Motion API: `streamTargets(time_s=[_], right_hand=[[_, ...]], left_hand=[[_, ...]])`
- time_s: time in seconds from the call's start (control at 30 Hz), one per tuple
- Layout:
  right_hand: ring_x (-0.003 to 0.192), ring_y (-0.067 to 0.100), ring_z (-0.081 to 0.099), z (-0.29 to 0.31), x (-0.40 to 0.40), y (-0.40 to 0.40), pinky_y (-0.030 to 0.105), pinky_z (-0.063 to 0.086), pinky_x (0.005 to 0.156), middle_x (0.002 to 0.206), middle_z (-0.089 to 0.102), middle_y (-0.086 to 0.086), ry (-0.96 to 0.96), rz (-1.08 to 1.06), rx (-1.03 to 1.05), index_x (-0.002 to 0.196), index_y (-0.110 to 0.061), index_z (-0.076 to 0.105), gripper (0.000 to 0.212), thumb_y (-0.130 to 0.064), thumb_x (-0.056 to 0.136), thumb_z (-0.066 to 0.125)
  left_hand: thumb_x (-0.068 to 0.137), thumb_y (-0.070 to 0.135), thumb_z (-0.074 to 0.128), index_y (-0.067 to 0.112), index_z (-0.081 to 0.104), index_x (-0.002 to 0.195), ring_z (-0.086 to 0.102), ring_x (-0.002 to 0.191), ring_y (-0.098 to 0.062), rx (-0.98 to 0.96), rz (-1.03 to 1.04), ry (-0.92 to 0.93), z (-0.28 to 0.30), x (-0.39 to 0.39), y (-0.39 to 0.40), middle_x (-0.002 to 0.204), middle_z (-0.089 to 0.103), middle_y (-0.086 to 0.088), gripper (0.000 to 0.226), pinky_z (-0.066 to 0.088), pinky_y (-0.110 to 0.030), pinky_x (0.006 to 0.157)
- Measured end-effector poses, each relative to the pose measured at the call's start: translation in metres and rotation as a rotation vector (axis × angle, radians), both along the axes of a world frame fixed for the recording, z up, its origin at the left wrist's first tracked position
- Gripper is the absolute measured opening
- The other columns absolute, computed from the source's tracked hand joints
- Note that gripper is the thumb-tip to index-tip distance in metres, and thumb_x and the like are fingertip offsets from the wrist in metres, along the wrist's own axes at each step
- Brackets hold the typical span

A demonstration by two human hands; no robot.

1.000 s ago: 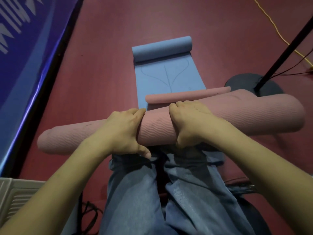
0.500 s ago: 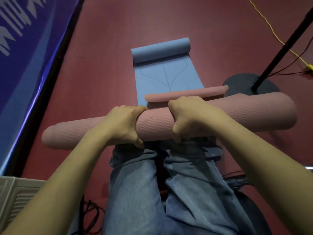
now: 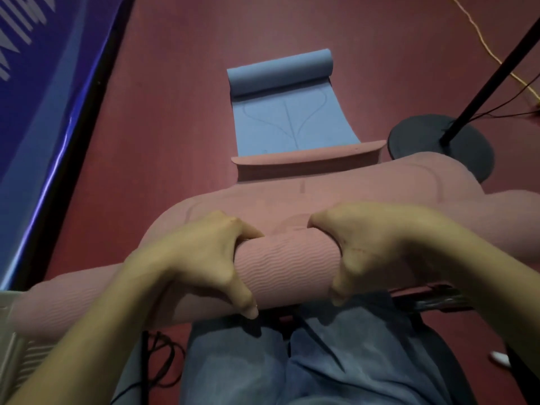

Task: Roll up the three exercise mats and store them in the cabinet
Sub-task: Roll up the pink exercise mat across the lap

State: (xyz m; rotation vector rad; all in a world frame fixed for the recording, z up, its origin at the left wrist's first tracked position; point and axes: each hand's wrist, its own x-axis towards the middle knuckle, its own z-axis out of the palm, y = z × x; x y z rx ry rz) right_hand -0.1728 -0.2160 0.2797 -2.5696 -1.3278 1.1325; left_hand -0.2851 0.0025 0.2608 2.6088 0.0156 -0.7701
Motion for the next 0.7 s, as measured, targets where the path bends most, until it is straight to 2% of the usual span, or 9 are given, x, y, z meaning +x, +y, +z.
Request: streamTargets(time_s=[0.07,0.17,0.2,0.33,0.4,0.5,0.57,0.63,0.7], right_hand=[[0.09,0.008,0.06,-0.004,0.005,0.003,0.022,0.048,0.072,0.098,0.061,-0.016,0.044,0.012,0.025,0.106,-0.043,0.051,0.072,-0.056,0.049,0.093],[0.107,0.009,0.054,-0.013,0.01,0.008,0.034,0.05,0.092,0.115,0.054,-0.019,0.011,0.043,0.099,0.121,-0.041,0.049,0.09,-0.06,0.045,0.093],[0.108,0.007,0.049,-0.015,0.011,0.007,0.036,0.049,0.094,0.116,0.048,-0.02,0.002,0.037,0.138,0.12,-0.041,0.047,0.092,-0.06,0.043,0.093],[0.105,-0.007,0.035,-0.017,0.012,-0.002,0.022,0.04,0.078,0.104,0.034,-0.022,-0.006,-0.004,0.271,0.104,-0.04,0.037,0.09,-0.057,0.039,0.096],[0.106,-0.008,0.034,-0.016,0.012,-0.004,0.018,0.038,0.078,0.103,0.036,-0.023,-0.029,0.034,0.308,0.103,-0.039,0.038,0.086,-0.057,0.042,0.096],[0.105,-0.004,0.039,-0.017,0.01,-0.008,0.016,0.039,0.083,0.105,0.041,-0.023,-0.051,0.049,0.363,0.106,-0.039,0.044,0.082,-0.06,0.045,0.095],[0.104,-0.002,0.043,-0.018,0.01,-0.012,0.021,0.043,0.088,0.109,0.045,-0.024,-0.052,0.003,0.397,0.112,-0.038,0.05,0.081,-0.063,0.048,0.093],[0.105,-0.001,0.047,-0.019,0.013,-0.015,0.027,0.046,0.092,0.112,0.049,-0.025,-0.075,-0.021,0.418,0.117,-0.037,0.056,0.08,-0.068,0.051,0.089],[0.11,0.004,0.051,-0.017,0.014,-0.013,0.032,0.048,0.096,0.118,0.052,-0.023,-0.113,-0.005,0.399,0.125,-0.034,0.059,0.083,-0.073,0.056,0.083]], left_hand=[[0.034,0.063,0.093,0.038,0.072,0.099,0.065,0.086,0.001,-0.055,0.054,-0.003,-0.009,-0.002,0.003,0.089,0.071,0.02,0.073,0.056,-0.031,0.075],[0.034,0.061,0.095,0.039,0.072,0.103,0.066,0.089,0.002,-0.111,0.079,-0.015,-0.016,-0.002,0.009,0.092,0.072,0.021,0.075,0.055,-0.031,0.078],[0.035,0.06,0.096,0.039,0.072,0.107,0.065,0.092,0.003,-0.131,0.076,-0.021,-0.017,-0.001,0.011,0.096,0.072,0.022,0.079,0.055,-0.03,0.081],[0.033,0.069,0.091,0.043,0.059,0.133,0.053,0.114,0.004,-0.185,0.065,-0.153,-0.019,-0.003,0.014,0.12,0.057,0.03,0.108,0.045,-0.02,0.096],[0.037,0.073,0.089,0.042,0.056,0.137,0.05,0.12,-0.002,-0.193,0.027,-0.262,-0.02,-0.007,0.015,0.123,0.053,0.028,0.11,0.04,-0.017,0.099],[0.043,0.07,0.092,0.038,0.063,0.132,0.056,0.12,-0.002,-0.186,0.043,-0.366,-0.019,-0.02,0.014,0.122,0.059,0.026,0.098,0.041,-0.013,0.097],[0.049,0.071,0.088,0.036,0.065,0.133,0.055,0.122,0.005,-0.134,0.091,-0.417,-0.018,-0.029,0.01,0.127,0.06,0.03,0.094,0.04,-0.01,0.1],[0.056,0.072,0.078,0.028,0.064,0.138,0.051,0.126,0.009,-0.08,0.103,-0.454,-0.017,-0.033,0.006,0.136,0.059,0.025,0.095,0.03,-0.001,0.105],[0.056,0.077,0.073,0.024,0.052,0.149,0.049,0.133,0.0,0.025,0.078,-0.391,-0.014,-0.031,-0.001,0.146,0.055,0.014,0.109,0.02,0.0,0.108]])
